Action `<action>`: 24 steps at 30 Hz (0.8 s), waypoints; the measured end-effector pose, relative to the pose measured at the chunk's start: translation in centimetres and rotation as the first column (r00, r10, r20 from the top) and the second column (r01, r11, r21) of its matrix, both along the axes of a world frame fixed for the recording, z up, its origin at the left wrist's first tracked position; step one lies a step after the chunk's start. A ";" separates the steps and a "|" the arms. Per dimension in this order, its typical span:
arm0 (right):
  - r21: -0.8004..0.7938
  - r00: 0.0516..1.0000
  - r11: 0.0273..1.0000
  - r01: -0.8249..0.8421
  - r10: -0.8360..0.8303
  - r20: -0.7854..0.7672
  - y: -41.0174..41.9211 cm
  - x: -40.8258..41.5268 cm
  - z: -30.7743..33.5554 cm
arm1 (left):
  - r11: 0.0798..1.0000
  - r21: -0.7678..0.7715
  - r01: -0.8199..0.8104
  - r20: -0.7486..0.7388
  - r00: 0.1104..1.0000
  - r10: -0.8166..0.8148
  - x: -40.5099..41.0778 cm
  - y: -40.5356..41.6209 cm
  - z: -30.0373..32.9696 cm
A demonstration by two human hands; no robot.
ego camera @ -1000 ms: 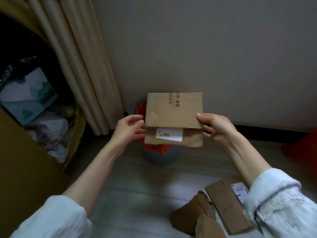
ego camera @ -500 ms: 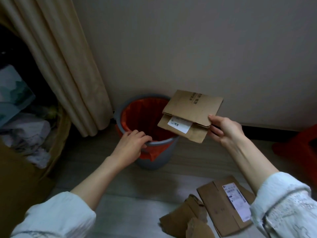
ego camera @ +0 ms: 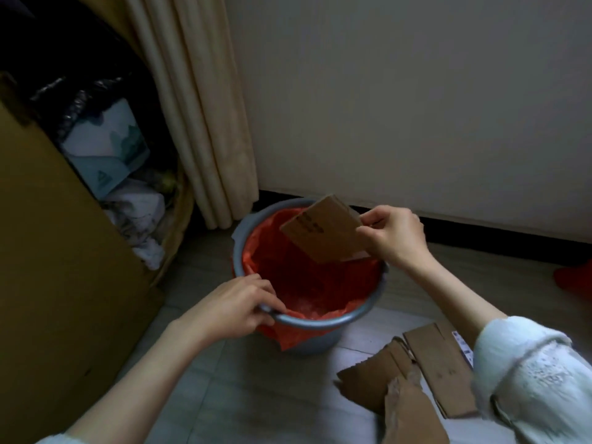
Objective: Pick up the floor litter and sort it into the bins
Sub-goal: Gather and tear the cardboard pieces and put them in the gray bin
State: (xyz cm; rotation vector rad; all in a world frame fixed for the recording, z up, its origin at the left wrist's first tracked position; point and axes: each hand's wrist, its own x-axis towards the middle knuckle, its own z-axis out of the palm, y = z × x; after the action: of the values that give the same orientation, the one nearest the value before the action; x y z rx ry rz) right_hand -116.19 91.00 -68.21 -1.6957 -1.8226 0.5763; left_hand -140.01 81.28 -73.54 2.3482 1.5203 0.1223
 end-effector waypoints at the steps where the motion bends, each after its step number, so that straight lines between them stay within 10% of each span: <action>1: 0.049 0.989 0.994 -0.096 0.089 0.119 -0.6 -0.7 -0.3 | 1.000 0.013 -0.021 0.022 1.000 0.021 -0.4 -0.7 -0.1; 5: 0.017 0.741 0.852 -0.523 0.445 0.504 -1.6 -3.7 -3.2 | 0.990 0.113 -0.087 0.146 0.987 0.070 -1.2 -2.7 -2.0; 10: -0.386 0.463 0.735 -0.557 0.661 0.590 -2.0 -6.1 -7.2 | 0.985 0.114 -0.129 0.240 0.966 0.099 -1.6 -3.0 -3.8; 15: -0.698 0.503 0.640 -0.322 0.740 0.447 -1.8 -6.5 -8.1 | 0.985 0.121 -0.120 0.252 0.964 0.087 -1.0 -2.7 -3.8; 24: -0.460 0.693 0.759 -0.461 0.632 0.348 -1.2 -5.5 -5.9 | 0.989 0.069 -0.131 0.152 0.981 0.119 -1.5 -3.1 -3.4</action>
State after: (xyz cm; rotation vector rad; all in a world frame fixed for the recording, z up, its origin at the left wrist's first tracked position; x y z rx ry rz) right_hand -121.66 89.80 -74.13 -1.5646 -2.8032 0.7988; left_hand -141.52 78.14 -76.93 2.2456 1.6160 0.3853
